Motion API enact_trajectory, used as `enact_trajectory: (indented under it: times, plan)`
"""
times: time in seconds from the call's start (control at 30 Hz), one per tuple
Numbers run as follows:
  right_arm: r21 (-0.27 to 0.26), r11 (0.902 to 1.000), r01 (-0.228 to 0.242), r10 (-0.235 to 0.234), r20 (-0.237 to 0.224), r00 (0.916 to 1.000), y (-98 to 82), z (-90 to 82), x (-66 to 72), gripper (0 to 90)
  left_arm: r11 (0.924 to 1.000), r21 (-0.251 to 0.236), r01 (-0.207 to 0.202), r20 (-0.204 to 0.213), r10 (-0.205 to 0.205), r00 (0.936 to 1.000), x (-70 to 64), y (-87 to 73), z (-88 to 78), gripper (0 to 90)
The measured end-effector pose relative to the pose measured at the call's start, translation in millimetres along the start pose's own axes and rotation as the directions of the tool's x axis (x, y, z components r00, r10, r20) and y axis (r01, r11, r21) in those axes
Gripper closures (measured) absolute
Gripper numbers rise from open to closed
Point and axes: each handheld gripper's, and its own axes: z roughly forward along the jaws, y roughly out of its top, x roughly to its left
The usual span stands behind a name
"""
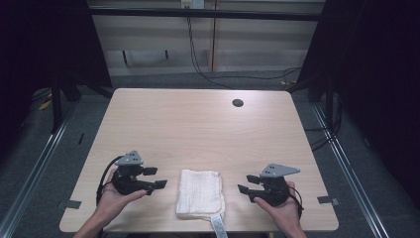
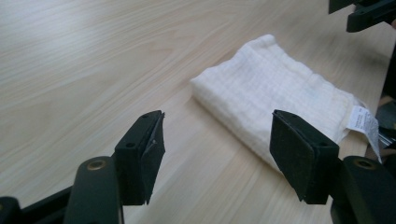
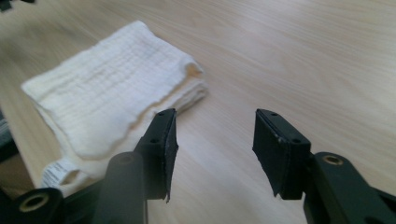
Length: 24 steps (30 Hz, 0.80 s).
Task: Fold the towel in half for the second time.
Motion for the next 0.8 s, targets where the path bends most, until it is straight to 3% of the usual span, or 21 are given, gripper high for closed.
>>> enact_trajectory:
  times: [0.03,0.17,0.4,0.47,0.5,0.67,0.73,0.8]
  plan:
    - [0.000,0.9999,-0.012,0.012,-0.015,0.9998,0.4,-1.8,-2.8,48.2,0.9999,-0.008,0.008,-0.004,-0.008,1.0000,0.3,-3.4,-4.8,35.4]
    - [-0.020,0.9995,-0.027,0.027,0.024,0.9993,-0.2,-12.5,-12.0,45.7,0.9999,-0.006,0.009,-0.031,-0.009,0.9995,1.0,-18.4,-20.8,35.2]
    - [-0.047,0.9959,-0.077,0.080,0.068,0.9945,-14.1,-26.0,-26.3,42.4,0.9991,-0.003,0.042,-0.081,-0.042,0.9959,-1.7,-38.6,-34.8,34.1]
    - [-0.050,0.9956,-0.079,0.083,0.082,0.9932,-17.0,-31.6,-30.4,41.0,0.9986,-0.018,0.049,-0.079,-0.051,0.9956,-3.1,-43.6,-36.4,32.5]
    - [-0.061,0.9948,-0.081,0.087,0.094,0.9918,-19.2,-34.3,-33.1,40.3,0.9983,-0.028,0.051,-0.098,-0.053,0.9938,-3.8,-51.4,-37.7,32.7]
    - [-0.116,0.9817,-0.151,0.167,0.145,0.9753,-33.1,-40.5,-46.7,37.9,0.9983,-0.051,0.028,-0.109,-0.034,0.9934,-0.9,-57.4,-38.3,31.6]
    - [-0.141,0.9794,-0.145,0.169,0.180,0.9690,-35.7,-44.8,-46.5,37.7,0.9989,-0.044,0.015,-0.108,-0.020,0.9940,-0.7,-60.6,-38.9,31.6]
    - [-0.161,0.9730,-0.165,0.192,0.169,0.9667,-36.8,-48.1,-48.3,37.8,0.9992,-0.038,0.016,-0.115,-0.021,0.9931,-1.1,-62.3,-38.9,31.9]
